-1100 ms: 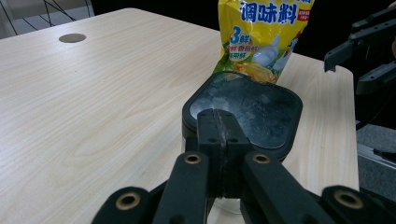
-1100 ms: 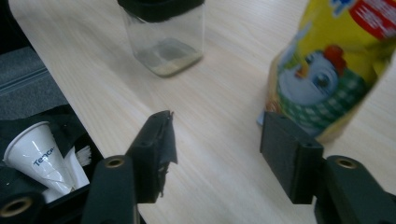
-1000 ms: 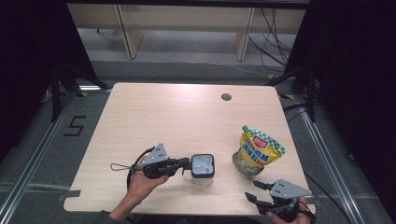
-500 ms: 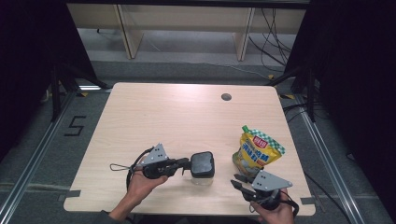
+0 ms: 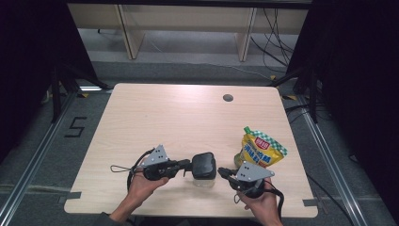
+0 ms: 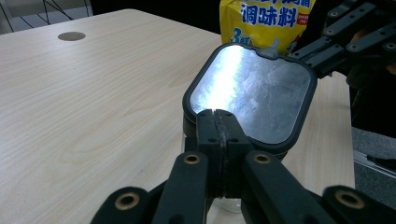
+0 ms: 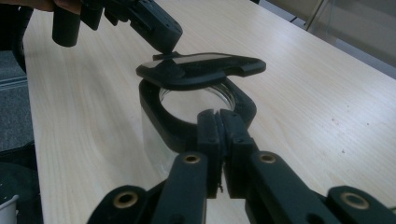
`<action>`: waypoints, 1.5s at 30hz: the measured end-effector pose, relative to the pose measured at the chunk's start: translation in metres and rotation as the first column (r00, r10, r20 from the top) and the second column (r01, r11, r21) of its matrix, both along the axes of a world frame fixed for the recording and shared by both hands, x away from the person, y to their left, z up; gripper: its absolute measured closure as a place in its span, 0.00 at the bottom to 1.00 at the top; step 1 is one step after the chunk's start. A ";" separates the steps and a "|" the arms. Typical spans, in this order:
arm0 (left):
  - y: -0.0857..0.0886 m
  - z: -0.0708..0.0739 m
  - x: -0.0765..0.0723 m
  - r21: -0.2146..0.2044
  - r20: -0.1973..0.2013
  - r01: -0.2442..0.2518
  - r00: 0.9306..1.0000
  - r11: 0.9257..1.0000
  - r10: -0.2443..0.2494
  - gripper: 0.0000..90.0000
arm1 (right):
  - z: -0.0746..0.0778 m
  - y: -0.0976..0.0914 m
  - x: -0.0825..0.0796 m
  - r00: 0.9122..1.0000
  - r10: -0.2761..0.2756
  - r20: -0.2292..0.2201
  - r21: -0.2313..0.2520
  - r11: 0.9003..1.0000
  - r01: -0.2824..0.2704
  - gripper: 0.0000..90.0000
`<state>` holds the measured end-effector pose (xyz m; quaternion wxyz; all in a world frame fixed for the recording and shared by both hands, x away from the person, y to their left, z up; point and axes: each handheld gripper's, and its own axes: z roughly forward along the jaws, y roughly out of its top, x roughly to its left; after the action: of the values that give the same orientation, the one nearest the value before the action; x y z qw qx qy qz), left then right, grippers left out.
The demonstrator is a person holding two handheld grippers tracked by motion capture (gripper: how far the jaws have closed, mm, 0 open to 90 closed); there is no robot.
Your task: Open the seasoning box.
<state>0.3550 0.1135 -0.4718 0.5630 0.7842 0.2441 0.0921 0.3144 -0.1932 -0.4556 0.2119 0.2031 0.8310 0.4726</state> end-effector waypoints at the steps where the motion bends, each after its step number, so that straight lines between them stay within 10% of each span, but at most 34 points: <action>1: 0.000 0.000 0.000 -0.001 0.004 0.004 1.000 1.000 -0.004 0.98 | 0.000 0.003 0.003 1.000 0.007 -0.003 -0.001 1.000 -0.007 0.99; 9: 0.007 0.006 -0.004 -0.015 0.044 0.028 0.999 0.999 -0.027 0.87 | 0.006 0.015 0.010 0.999 0.035 0.006 -0.005 0.999 -0.035 1.00; 18: 0.023 -0.012 -0.003 0.122 0.051 0.064 0.996 0.990 -0.070 0.59 | 0.014 0.025 0.013 0.999 0.046 0.022 -0.003 0.999 -0.046 1.00; 30: -0.001 -0.035 0.010 0.165 0.069 0.153 0.984 0.974 -0.166 0.71 | 0.025 0.046 0.016 0.996 0.076 0.051 -0.009 0.997 -0.075 0.99; 45: -0.004 -0.035 0.006 0.181 0.102 0.108 0.987 0.978 -0.128 0.81 | 0.027 0.080 0.021 0.992 0.119 0.042 0.016 0.993 -0.119 0.99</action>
<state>0.3609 0.1096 -0.5065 0.5093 0.8373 0.1559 0.1239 0.3358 -0.1129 -0.4288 0.1983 0.1454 0.8326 0.4963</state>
